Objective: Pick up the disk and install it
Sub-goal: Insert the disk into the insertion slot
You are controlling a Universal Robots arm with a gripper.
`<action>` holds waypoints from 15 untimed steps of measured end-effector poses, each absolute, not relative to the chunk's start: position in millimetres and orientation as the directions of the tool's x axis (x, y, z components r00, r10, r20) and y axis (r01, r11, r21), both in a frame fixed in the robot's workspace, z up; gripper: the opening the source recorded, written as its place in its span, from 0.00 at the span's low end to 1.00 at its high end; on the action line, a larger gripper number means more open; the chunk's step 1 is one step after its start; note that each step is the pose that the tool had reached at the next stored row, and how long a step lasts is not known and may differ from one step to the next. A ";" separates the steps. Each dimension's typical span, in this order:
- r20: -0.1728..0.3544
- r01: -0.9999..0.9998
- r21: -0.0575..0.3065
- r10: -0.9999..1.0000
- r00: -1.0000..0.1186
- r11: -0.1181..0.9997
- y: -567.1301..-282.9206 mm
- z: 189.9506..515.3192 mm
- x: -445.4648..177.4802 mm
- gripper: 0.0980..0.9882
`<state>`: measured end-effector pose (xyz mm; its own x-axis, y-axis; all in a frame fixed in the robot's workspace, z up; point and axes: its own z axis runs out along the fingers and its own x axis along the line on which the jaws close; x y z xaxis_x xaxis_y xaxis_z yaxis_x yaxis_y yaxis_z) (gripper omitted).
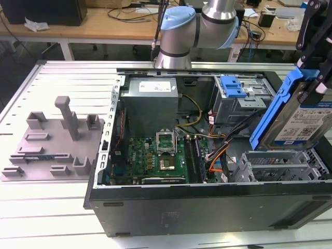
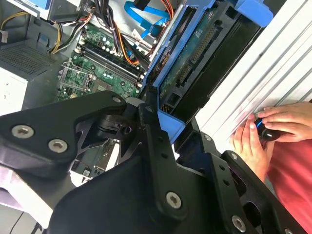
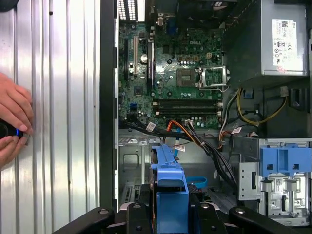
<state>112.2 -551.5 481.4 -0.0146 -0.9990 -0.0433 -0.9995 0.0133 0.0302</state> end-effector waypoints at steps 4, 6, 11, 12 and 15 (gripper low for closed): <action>-0.043 -0.999 0.030 -0.999 -0.015 0.013 -551.7 480.9 112.4 0.30; -0.043 -0.999 0.030 -0.999 -0.015 0.013 -552.0 480.5 113.3 0.30; -0.043 -0.999 0.030 -0.999 -0.015 0.013 -552.9 478.9 113.5 0.30; -0.043 -0.999 0.030 -0.999 -0.015 0.013 -553.3 478.4 113.5 0.30; -0.043 -0.999 0.030 -0.999 -0.015 0.013 -554.1 477.2 113.5 0.30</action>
<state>113.5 -554.1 477.2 -0.0146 -0.9989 -0.0435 -0.9995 0.0133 0.0300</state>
